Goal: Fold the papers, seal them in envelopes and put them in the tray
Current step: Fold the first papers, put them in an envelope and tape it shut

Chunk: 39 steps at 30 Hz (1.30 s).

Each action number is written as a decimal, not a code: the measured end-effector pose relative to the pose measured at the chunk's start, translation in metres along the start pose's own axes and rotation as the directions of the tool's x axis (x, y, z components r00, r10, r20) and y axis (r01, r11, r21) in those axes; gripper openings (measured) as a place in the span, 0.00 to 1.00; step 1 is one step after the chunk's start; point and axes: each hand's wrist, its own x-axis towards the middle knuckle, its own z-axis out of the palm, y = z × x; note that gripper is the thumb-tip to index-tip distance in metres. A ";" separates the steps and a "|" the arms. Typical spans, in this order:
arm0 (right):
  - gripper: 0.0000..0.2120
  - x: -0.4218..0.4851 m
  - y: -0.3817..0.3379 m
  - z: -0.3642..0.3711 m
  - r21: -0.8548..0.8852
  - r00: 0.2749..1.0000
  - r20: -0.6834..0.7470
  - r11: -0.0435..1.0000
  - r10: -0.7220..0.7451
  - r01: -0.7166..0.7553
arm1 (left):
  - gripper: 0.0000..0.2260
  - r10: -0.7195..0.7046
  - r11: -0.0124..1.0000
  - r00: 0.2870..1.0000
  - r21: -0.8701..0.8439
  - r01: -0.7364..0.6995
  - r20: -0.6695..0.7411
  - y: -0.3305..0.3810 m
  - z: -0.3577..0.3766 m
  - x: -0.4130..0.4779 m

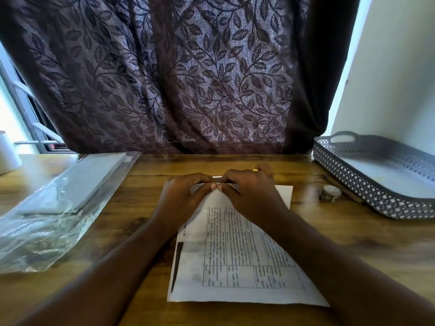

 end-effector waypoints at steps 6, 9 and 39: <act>0.09 0.003 0.005 -0.003 -0.011 0.995 0.096 1.000 0.012 -0.011 | 0.04 -0.089 0.995 0.996 -0.047 0.089 -0.010 -0.005 0.002 0.000; 0.09 0.006 0.016 -0.009 0.028 0.988 0.132 0.996 0.076 -0.081 | 0.04 -0.141 0.987 0.990 -0.086 0.138 -0.026 -0.007 0.001 0.000; 0.04 -0.008 0.058 -0.030 0.419 0.928 0.151 0.828 0.340 -0.372 | 0.09 -0.072 0.951 0.994 0.296 0.094 -0.084 -0.025 -0.010 0.006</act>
